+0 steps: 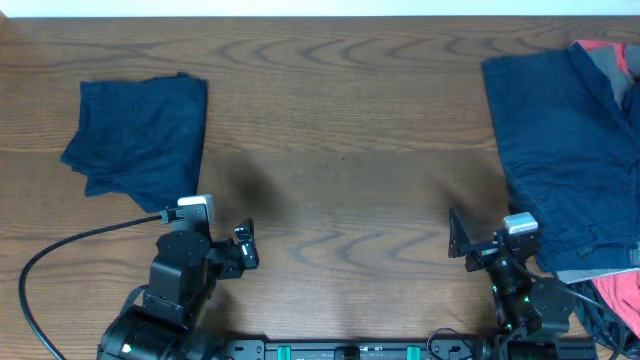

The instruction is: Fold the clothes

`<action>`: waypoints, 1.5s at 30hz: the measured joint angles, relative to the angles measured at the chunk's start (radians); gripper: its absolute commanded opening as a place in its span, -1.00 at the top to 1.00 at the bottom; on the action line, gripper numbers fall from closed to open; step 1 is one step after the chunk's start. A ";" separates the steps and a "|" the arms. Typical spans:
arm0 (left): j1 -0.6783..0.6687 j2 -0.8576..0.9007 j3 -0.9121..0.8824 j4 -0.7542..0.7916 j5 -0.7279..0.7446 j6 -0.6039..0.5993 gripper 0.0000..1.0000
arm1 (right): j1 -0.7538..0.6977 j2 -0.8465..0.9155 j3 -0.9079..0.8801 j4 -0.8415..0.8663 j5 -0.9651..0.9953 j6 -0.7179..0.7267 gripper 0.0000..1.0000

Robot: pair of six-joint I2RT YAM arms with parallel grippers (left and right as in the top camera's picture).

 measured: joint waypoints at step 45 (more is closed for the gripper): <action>0.329 -0.466 -0.574 0.785 0.053 0.285 -0.96 | 0.000 0.000 0.000 0.000 -0.003 0.000 -0.98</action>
